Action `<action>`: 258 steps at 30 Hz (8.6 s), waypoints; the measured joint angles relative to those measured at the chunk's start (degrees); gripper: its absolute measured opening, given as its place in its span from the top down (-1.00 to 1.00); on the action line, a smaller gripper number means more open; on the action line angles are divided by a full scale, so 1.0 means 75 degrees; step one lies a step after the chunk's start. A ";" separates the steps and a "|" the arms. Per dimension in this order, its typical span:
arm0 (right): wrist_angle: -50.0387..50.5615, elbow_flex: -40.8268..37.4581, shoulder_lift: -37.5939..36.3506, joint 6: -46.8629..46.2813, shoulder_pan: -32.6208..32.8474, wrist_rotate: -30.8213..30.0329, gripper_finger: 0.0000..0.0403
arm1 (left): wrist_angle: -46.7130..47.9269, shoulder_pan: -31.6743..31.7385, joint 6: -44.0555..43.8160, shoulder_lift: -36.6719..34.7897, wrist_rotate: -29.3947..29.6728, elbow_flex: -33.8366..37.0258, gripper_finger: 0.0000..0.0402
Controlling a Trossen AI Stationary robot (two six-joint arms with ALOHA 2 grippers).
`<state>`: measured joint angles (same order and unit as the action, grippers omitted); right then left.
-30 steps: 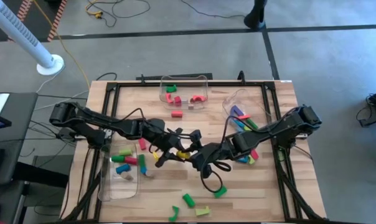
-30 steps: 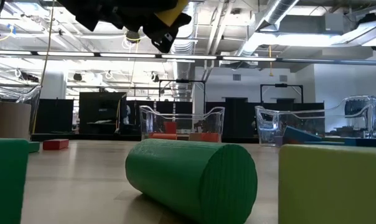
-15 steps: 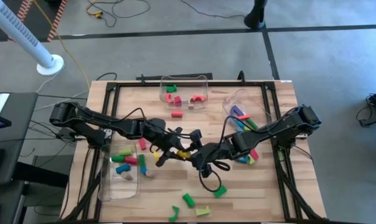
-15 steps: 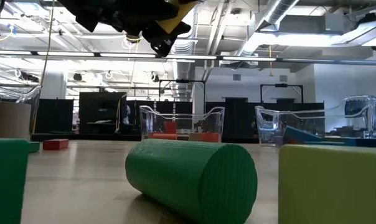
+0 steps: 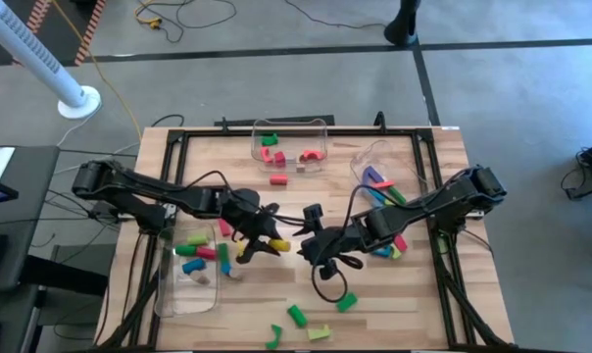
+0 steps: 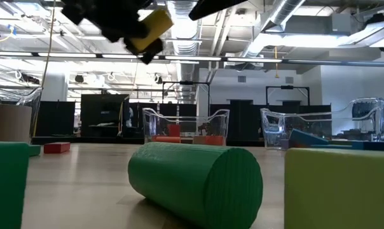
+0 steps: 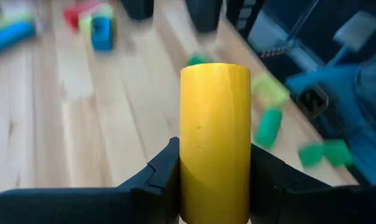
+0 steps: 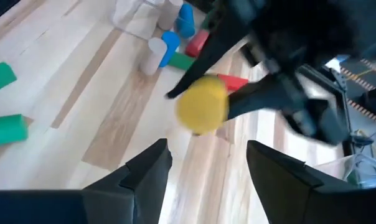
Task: Sort blocks by size
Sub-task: Put the yellow cylindrical block into the left transparent bin, then put the light green arch block into the middle transparent bin
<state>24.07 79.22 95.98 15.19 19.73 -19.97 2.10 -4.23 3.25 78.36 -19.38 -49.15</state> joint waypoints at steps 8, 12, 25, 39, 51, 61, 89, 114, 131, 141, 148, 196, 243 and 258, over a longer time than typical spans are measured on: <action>0.1064 0.0000 0.0000 -0.0739 0.0000 0.0006 -0.22 | 0.2754 -0.0272 -0.0197 -0.1340 0.0955 0.0006 0.41; 0.1695 0.0000 0.0000 -0.1166 0.0048 0.0115 -0.22 | 0.4127 -0.0604 -0.0688 -0.2015 0.1538 0.0006 0.41; 0.2251 -0.0004 0.0000 -0.1765 0.0332 0.1298 -0.21 | 0.6849 -0.2019 -0.3013 -0.2707 0.2335 0.0164 0.41; 0.1781 -0.0674 -0.0003 -0.2771 0.1178 0.1728 -0.21 | 0.7279 -0.3107 -0.4758 -0.2701 0.2452 0.0393 0.41; 0.1519 -0.0731 -0.0003 -0.3393 0.1988 0.1633 -0.21 | 0.7521 -0.3299 -0.5783 -0.2699 0.2656 0.1131 0.41; 0.2198 -0.0731 -0.0121 -0.3507 0.2067 0.0355 -0.21 | 0.7208 -0.3299 -0.5989 -0.2701 0.2661 0.1498 0.36; 0.0344 -0.0730 -0.0381 -0.2509 0.2057 0.0959 -0.21 | 0.7214 -0.3299 -0.5995 -0.2701 0.3049 0.1498 -0.14; -0.0850 -0.0745 0.1127 -0.4074 0.2413 0.2068 -0.21 | 0.7177 -0.3296 -0.5952 -0.2706 0.3853 0.1106 -0.14; -0.1791 -0.0740 0.1693 -0.5317 0.3343 0.1071 -0.21 | 0.6674 -0.3296 -0.5589 -0.2706 0.4191 0.0769 -0.14; -0.1526 -0.0699 0.2110 -0.5626 0.3628 0.0365 -0.21 | 0.6387 -0.3296 -0.5476 -0.2704 0.4191 0.0764 -0.14; -0.1585 -0.0702 0.2573 -0.5590 0.3535 0.0193 -0.21 | 0.6379 -0.3296 -0.5507 -0.2704 0.4222 0.0761 -0.14; -0.1807 -0.0592 0.3045 -0.5705 0.3365 -0.0614 0.23 | 0.6352 -0.3296 -0.5278 -0.2705 0.4250 0.0455 -0.14; 0.2794 0.1988 0.2435 -0.4012 0.1939 -0.1755 0.22 | 0.1335 -0.3296 0.3138 -0.0544 0.6734 -0.0414 -0.15; 0.2426 0.1988 0.1020 -0.3130 0.0737 -0.0885 0.22 | 0.0297 -0.3296 0.5085 -0.0553 0.7969 -0.0413 -0.15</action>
<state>42.26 94.13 103.63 -8.28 25.25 -26.60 4.32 -28.95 41.38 74.22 40.38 -52.24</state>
